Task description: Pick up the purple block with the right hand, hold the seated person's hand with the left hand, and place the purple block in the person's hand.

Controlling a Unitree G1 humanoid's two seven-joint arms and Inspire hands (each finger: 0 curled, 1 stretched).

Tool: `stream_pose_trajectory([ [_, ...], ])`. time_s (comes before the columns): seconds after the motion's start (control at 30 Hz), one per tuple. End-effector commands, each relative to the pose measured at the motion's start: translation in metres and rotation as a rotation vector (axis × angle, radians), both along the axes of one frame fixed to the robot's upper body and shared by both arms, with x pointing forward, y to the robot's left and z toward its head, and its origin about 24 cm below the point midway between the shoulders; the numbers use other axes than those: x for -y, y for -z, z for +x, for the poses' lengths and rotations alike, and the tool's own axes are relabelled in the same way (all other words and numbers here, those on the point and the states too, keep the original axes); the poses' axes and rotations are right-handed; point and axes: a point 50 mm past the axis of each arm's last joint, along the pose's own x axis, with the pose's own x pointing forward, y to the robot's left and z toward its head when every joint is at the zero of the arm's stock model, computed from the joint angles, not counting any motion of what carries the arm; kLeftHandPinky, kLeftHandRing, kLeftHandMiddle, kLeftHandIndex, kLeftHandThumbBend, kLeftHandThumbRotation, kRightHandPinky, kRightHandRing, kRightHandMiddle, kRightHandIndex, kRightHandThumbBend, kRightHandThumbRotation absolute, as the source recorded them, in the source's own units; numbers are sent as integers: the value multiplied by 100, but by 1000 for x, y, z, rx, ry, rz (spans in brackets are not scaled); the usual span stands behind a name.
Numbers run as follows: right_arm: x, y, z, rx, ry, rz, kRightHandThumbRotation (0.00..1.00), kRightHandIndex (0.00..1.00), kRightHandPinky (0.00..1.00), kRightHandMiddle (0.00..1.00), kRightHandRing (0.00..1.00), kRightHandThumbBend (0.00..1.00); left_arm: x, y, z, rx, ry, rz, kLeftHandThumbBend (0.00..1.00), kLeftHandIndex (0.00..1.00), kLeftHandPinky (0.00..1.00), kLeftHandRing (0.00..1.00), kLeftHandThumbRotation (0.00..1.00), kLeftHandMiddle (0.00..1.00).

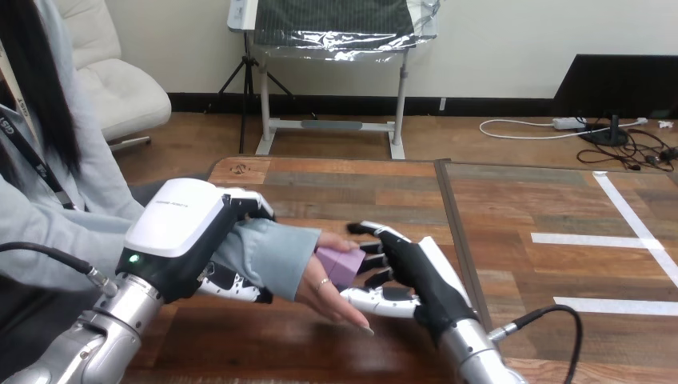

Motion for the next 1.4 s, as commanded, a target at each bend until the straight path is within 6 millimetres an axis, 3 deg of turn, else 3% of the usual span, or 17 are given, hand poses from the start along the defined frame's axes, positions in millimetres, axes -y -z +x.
stream_pose_trajectory([
  [0.0,4,-32,24,156,-7,-20,54,99,92,94,93,99,9,-21,9,118,19,-59,100,93,84,88,40,90],
  [0.2,8,-35,25,195,-2,-20,64,100,94,97,97,100,7,-16,5,118,12,-77,100,98,90,96,49,97],
  [0.43,12,-40,24,236,6,0,67,100,96,97,99,100,5,-11,0,132,10,-115,100,100,94,99,55,99],
  [1.37,21,-54,8,466,-56,140,68,98,99,97,100,100,5,1,-32,309,71,-402,100,100,94,100,71,100],
])
